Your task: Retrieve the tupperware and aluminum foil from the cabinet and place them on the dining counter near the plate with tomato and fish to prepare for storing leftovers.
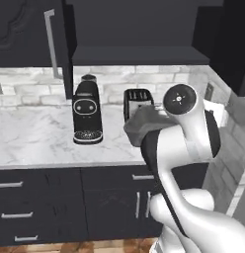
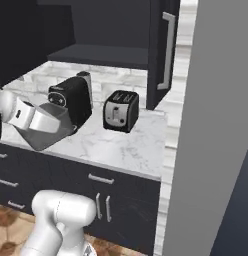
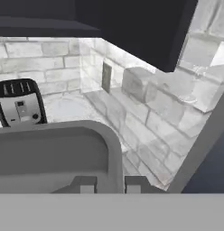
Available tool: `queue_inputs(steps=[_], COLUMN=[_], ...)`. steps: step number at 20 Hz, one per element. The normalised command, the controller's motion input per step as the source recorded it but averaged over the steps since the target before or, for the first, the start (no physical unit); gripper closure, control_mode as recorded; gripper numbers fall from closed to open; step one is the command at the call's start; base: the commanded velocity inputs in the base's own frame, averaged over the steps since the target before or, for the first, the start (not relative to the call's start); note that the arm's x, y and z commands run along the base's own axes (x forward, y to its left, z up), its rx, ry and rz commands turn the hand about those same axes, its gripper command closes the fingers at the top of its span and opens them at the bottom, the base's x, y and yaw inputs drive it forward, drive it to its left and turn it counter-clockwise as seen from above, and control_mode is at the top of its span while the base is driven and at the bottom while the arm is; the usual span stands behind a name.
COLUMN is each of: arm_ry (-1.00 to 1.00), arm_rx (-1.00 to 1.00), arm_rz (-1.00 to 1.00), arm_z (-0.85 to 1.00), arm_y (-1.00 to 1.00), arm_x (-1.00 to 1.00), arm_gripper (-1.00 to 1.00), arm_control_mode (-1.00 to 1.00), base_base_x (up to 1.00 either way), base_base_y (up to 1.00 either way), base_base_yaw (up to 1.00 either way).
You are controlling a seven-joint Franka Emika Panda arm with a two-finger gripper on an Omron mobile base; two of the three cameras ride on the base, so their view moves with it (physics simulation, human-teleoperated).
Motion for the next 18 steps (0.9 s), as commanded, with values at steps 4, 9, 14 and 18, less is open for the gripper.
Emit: queue_inputs(steps=[4, 9, 14, 18], arm_ry=[0.00, 0.00, 0.00, 0.00], arm_rx=[0.00, 0.00, 0.00, 0.00], arm_rz=[0.00, 0.00, 0.00, 0.00], arm_z=[0.00, 0.00, 0.00, 0.00], arm_y=[0.00, 0.00, 0.00, 0.00], arm_x=[0.00, 0.00, 0.00, 0.00], arm_gripper=[1.00, 1.00, 1.00, 1.00], arm_control_mode=[1.00, 1.00, 1.00, 1.00], base_base_x=[-0.73, -0.29, 0.19, 0.79], base_base_y=[0.82, 0.85, 0.67, 0.71], base_base_yaw=[0.68, 0.83, 0.77, 0.55])
